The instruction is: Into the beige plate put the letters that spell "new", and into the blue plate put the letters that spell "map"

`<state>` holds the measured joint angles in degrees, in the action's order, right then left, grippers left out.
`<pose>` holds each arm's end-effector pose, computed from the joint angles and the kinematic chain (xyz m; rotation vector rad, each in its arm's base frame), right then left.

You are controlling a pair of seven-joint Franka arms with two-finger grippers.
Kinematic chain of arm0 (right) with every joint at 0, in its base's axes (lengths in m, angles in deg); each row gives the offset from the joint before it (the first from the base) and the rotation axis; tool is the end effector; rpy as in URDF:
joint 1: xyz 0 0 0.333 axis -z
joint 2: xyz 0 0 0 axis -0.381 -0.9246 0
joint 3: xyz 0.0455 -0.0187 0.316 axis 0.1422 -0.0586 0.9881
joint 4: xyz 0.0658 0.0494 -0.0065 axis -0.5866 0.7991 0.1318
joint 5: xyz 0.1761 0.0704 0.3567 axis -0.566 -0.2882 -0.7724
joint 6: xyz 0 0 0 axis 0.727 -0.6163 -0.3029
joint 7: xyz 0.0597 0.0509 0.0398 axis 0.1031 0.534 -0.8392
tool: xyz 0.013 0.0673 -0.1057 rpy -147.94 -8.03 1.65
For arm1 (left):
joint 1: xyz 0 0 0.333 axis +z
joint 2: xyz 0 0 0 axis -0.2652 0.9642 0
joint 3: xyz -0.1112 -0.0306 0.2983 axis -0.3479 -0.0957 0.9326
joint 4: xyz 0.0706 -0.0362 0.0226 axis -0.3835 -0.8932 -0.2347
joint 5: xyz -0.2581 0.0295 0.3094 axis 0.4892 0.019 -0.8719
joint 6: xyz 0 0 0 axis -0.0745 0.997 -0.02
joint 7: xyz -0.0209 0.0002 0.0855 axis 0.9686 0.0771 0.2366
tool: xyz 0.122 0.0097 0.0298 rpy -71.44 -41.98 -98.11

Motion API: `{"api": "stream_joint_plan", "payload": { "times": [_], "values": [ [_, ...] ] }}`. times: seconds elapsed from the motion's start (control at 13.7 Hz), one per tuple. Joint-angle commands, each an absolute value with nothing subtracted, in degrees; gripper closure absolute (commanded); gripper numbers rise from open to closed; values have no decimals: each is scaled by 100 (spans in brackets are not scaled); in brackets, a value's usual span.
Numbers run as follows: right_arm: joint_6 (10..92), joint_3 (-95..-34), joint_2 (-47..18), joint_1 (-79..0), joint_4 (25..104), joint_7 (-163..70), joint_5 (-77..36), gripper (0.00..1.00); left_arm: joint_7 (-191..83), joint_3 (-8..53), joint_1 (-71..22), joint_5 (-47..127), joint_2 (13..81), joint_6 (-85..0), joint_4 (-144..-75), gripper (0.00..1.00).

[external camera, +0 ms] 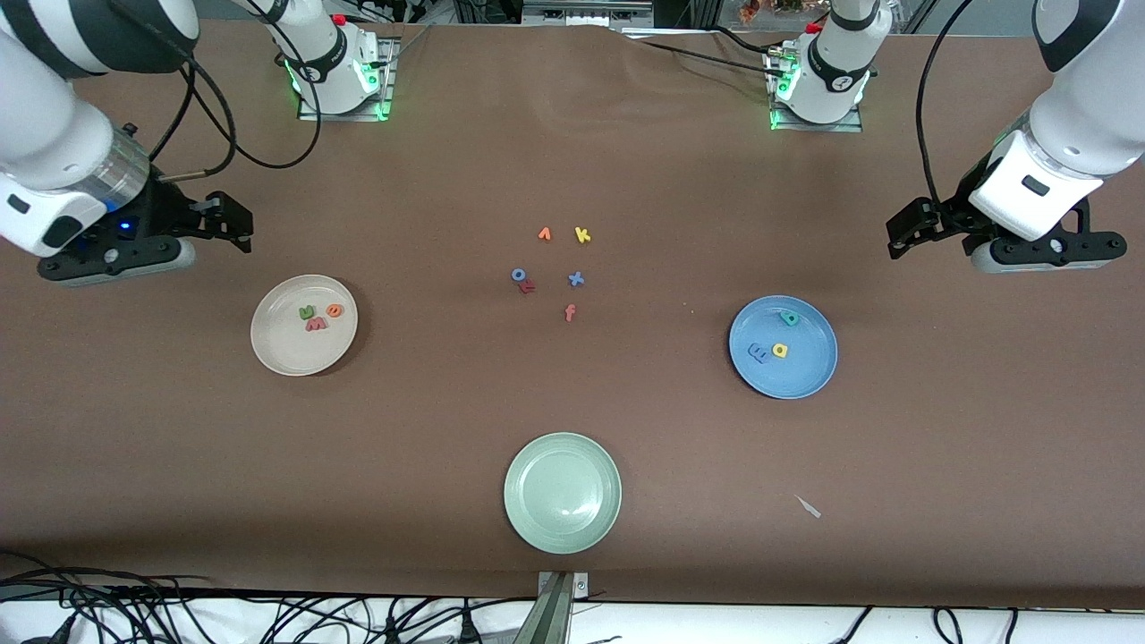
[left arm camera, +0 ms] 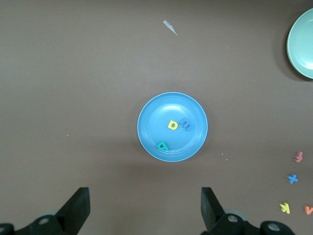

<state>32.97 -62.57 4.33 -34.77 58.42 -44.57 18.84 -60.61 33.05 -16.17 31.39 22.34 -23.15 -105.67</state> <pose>0.5915 0.0880 0.5521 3.0781 0.3339 0.0024 0.5748 -0.0842 0.5597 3.1276 0.1276 0.0122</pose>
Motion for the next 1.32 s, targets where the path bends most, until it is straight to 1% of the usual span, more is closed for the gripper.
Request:
{"api": "stream_joint_plan", "payload": {
  "times": [0.0, 0.15, 0.22, 0.58, 0.73, 0.95, 1.24],
  "values": [
    [3208, -5654, 419, -2708, 5656, -4514, 1861, 0, -5962, 3311, -1617, 3292, 2106, -1984, -10584, 0],
    [3208, -5495, 410, -2347, 5673, -4497, 1791, 0, -5954, 3302, -1617, 3292, 2106, -1956, -10566, 0],
    [3156, -5477, 410, -2319, 5682, -4479, 1704, 0, -5954, 3302, -1617, 3292, 2115, -1956, -10566, 0],
    [2927, -5547, 445, -2328, 5542, -4453, 1685, 0, -5962, 3302, -1617, 3248, 2141, -1965, -10513, 0],
    [2883, -5669, 437, -2328, 5533, -4461, 1659, 0, -5954, 3310, -1617, 3248, 2168, -1965, -10522, 0],
    [2857, -5749, 445, -2328, 5524, -4452, 1360, 0, -5954, 3311, -1617, 3248, 2159, -1965, -10522, 0],
    [2804, -5741, 445, -2328, 5515, -4461, 1360, 0, -5954, 3328, -1608, 3248, 2159, -1956, -10513, 0]
  ]
}}
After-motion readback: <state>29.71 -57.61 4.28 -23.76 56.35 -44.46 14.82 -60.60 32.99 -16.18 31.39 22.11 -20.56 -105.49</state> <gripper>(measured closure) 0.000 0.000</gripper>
